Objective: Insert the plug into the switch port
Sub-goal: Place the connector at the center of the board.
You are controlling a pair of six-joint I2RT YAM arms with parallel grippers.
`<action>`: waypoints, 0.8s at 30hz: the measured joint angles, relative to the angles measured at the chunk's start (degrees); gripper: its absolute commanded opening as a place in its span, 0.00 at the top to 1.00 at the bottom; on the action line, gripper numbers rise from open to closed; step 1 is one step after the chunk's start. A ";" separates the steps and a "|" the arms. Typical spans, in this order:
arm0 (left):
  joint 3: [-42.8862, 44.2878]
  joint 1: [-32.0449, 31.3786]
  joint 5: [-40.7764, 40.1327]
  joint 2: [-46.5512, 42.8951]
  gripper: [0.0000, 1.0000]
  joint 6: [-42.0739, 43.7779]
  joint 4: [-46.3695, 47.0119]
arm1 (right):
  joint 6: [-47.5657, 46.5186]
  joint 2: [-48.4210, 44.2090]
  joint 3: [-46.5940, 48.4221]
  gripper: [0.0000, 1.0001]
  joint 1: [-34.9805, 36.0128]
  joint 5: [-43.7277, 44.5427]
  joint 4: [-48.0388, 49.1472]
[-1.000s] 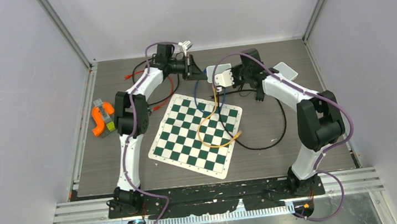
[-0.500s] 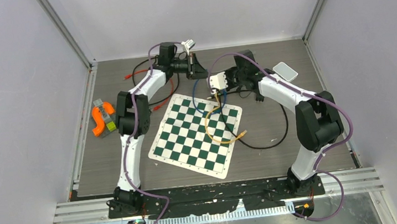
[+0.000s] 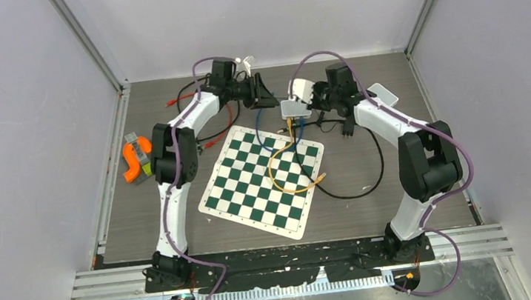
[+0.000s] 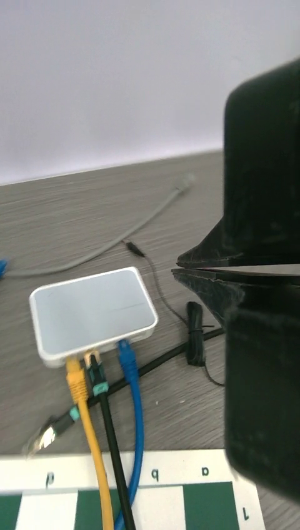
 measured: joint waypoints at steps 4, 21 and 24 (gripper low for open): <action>-2.84 0.37 -8.96 -1.79 0.43 0.00 -0.50 | 13.07 0.55 1.84 0.80 -1.66 5.11 -1.64; -5.35 -2.21 -20.11 4.02 0.36 -10.19 12.48 | 66.62 25.05 32.57 0.49 -5.25 5.16 -16.59; -5.38 -2.21 -20.96 5.33 0.36 -12.46 12.70 | 70.73 29.46 35.30 0.48 -6.43 5.27 -18.80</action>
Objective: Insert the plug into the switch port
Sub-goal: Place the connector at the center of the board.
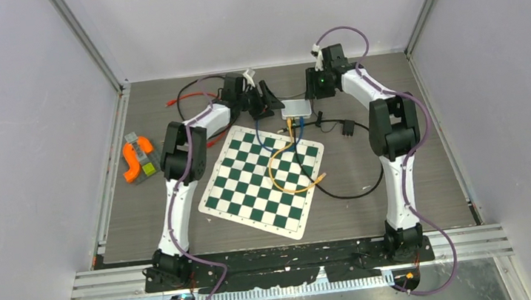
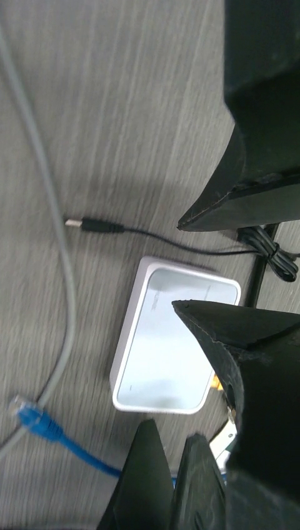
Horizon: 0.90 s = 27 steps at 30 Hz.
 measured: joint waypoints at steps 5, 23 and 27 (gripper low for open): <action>0.00 -0.02 -1.38 0.15 0.35 -2.10 0.20 | 3.13 2.27 0.26 0.51 -1.36 -0.76 -2.12; -0.35 -1.25 -2.05 0.70 0.36 -7.13 0.52 | 7.06 5.14 1.40 0.64 -1.09 -8.22 -1.81; -0.87 -1.81 -1.99 0.70 0.36 -7.50 1.40 | 8.41 5.64 1.42 0.67 -1.31 -10.14 -1.44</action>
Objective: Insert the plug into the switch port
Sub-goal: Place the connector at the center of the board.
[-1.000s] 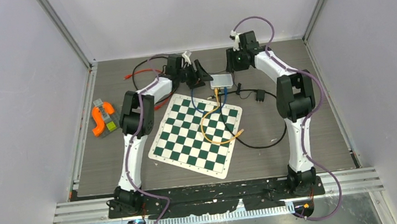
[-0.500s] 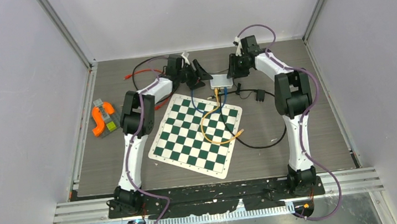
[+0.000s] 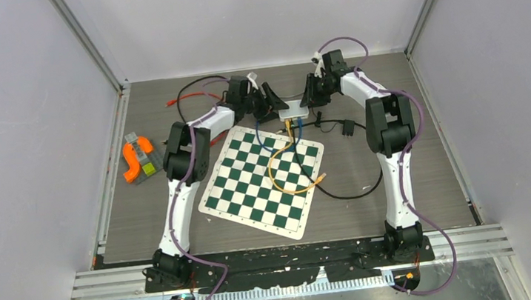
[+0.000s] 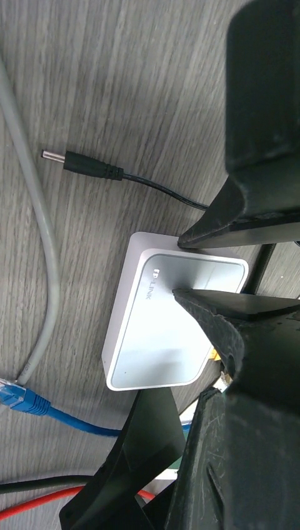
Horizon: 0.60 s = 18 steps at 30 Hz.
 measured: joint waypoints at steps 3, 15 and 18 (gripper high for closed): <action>-1.14 -0.15 0.13 -0.09 0.36 -0.72 2.12 | 0.90 0.59 0.42 0.69 -0.22 -1.38 0.11; -10.36 0.52 1.70 -0.46 0.38 -9.22 21.55 | 4.66 1.09 -0.26 0.70 -2.03 -5.16 0.87; -11.78 0.52 1.88 -0.46 0.38 -10.71 25.44 | 5.84 1.09 -1.16 0.70 -2.60 -6.27 2.12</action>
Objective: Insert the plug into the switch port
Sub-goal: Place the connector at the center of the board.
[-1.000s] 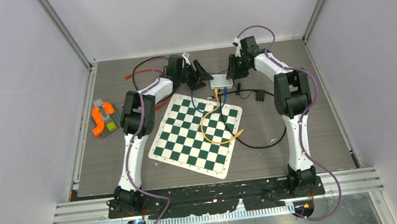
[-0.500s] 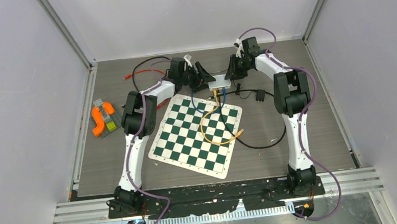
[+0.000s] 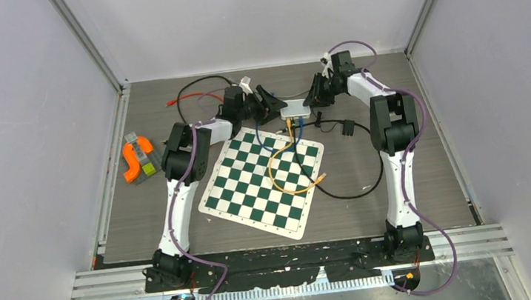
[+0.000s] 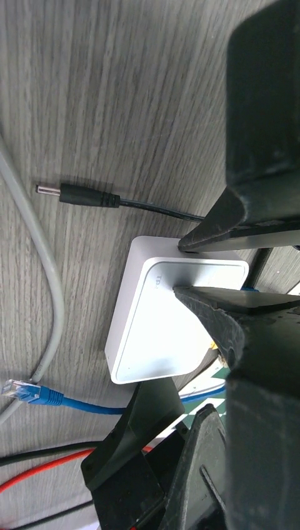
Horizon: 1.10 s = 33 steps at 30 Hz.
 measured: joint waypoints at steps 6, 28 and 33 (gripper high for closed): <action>-1.92 -0.24 0.74 0.00 0.39 -2.40 8.04 | 2.43 -0.02 -1.16 0.70 -1.60 -2.47 2.05; -20.72 0.02 1.66 -16.26 0.39 -0.09 19.12 | -13.05 -6.32 -3.87 0.43 -1.81 -3.69 -0.07; -24.59 4.72 -0.87 -25.18 0.39 6.12 14.51 | -33.24 -8.00 2.64 0.40 -1.49 -5.53 -5.44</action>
